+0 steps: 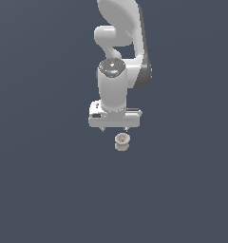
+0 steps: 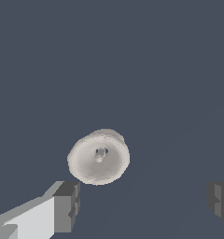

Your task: Pick up the object and move it to a goal position.

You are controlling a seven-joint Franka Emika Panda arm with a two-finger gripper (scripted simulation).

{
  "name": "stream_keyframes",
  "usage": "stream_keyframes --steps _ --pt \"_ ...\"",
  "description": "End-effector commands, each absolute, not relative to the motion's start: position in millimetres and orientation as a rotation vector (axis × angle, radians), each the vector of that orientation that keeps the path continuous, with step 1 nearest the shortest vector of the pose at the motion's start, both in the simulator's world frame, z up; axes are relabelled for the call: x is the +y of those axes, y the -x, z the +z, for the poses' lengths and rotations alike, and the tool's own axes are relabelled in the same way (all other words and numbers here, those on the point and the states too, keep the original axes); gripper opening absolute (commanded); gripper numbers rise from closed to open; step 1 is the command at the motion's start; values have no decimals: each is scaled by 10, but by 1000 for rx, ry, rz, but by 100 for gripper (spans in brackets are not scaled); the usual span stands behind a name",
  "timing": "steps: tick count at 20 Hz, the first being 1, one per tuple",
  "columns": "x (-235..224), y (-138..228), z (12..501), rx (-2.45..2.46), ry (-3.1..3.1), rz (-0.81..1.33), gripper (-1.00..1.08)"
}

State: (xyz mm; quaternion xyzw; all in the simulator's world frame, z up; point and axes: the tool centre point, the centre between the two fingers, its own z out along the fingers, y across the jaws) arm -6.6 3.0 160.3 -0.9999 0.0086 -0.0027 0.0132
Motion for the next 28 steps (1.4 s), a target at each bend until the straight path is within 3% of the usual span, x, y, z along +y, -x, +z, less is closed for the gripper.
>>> stream_keyframes --steps 1,28 --pt "30 66 1603 27 3115 -8 100" --pt "7 30 1573 305 3093 11 100"
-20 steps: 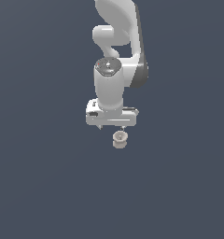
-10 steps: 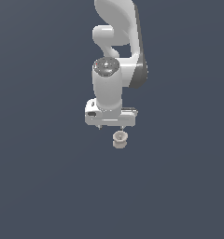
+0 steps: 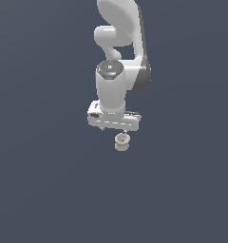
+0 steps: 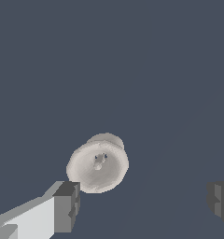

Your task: Pick up the object and move it to a goal position.

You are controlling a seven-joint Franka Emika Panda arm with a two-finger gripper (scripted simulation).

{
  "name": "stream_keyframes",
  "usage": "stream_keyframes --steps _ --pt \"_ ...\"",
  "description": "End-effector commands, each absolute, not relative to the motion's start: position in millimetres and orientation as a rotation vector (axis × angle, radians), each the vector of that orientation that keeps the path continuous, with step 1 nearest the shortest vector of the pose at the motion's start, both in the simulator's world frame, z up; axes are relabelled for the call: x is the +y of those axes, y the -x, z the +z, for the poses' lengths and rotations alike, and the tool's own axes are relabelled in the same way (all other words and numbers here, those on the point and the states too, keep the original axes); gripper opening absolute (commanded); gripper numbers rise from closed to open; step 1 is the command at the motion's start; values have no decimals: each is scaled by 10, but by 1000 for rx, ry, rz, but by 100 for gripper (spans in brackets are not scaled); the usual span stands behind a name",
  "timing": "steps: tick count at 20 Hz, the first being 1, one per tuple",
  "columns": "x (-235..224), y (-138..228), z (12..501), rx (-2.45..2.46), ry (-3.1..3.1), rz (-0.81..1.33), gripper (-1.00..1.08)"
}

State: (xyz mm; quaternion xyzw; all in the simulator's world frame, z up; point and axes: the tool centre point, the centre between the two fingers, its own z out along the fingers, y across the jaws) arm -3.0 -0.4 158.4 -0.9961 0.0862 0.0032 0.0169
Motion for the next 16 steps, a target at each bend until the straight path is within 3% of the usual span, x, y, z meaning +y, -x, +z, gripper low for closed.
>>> stream_keyframes --steps 1,16 --pt "14 31 1565 333 3090 12 100" --pt "149 43 1413 889 2987 20 100"
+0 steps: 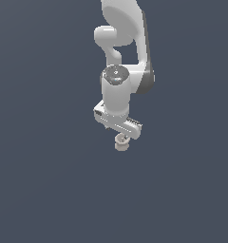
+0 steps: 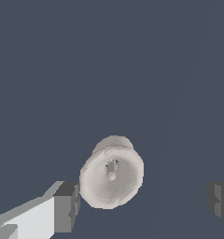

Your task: Pick up the object and move it to a goal position.

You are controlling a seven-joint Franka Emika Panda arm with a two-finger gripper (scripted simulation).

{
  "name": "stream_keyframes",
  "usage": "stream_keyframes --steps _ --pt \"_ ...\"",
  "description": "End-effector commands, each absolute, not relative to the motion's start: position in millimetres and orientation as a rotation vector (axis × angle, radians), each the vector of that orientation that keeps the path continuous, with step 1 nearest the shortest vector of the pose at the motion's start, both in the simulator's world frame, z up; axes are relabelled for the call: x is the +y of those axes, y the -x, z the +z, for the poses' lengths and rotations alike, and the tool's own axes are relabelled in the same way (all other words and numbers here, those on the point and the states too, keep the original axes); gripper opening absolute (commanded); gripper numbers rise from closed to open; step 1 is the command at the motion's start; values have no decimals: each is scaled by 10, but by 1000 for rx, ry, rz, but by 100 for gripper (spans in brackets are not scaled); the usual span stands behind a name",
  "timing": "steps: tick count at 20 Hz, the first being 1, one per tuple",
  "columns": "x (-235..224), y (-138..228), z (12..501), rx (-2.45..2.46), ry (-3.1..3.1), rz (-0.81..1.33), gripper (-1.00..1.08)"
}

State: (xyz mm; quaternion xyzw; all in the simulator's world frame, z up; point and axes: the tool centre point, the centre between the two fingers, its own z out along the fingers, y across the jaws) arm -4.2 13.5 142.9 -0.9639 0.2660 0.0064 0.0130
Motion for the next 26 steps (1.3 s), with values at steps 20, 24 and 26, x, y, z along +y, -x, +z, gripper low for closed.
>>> stream_keyframes --steps 20,24,26 --pt "322 66 1218 1616 2684 15 100" --pt "354 71 1182 1749 2603 11 100" --pt "368 74 1167 1806 2565 9 100"
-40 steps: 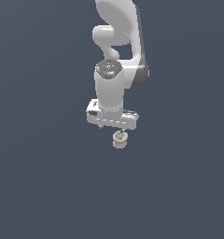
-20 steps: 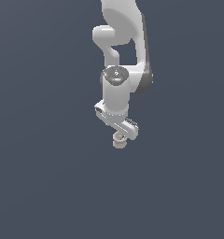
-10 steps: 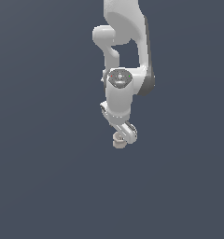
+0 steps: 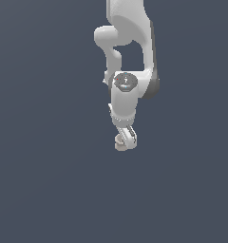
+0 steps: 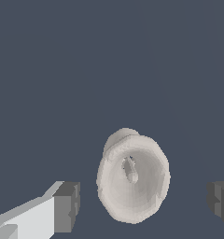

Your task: Pick up the object and move it to a goal position.

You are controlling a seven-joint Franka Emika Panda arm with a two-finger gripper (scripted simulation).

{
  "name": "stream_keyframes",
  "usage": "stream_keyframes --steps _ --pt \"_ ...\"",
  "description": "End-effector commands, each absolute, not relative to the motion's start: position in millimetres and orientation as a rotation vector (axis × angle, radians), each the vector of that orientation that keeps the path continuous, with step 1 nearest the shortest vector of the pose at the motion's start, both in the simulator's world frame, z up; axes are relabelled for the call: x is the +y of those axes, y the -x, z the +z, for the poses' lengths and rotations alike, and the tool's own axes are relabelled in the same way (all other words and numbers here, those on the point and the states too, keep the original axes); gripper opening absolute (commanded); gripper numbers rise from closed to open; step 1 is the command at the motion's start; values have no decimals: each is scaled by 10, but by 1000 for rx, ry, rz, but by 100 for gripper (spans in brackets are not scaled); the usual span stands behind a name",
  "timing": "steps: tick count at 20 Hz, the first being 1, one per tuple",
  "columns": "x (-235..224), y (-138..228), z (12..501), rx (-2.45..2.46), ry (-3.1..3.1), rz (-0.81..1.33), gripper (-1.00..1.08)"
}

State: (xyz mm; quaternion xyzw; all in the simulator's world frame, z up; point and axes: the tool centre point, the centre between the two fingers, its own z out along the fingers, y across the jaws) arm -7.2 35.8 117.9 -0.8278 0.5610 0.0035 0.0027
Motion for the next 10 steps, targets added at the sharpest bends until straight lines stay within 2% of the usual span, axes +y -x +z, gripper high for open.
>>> stream_keyframes --steps 1,10 --pt "374 75 1160 1832 2547 8 100" --pt "412 81 1118 1986 2433 1 100"
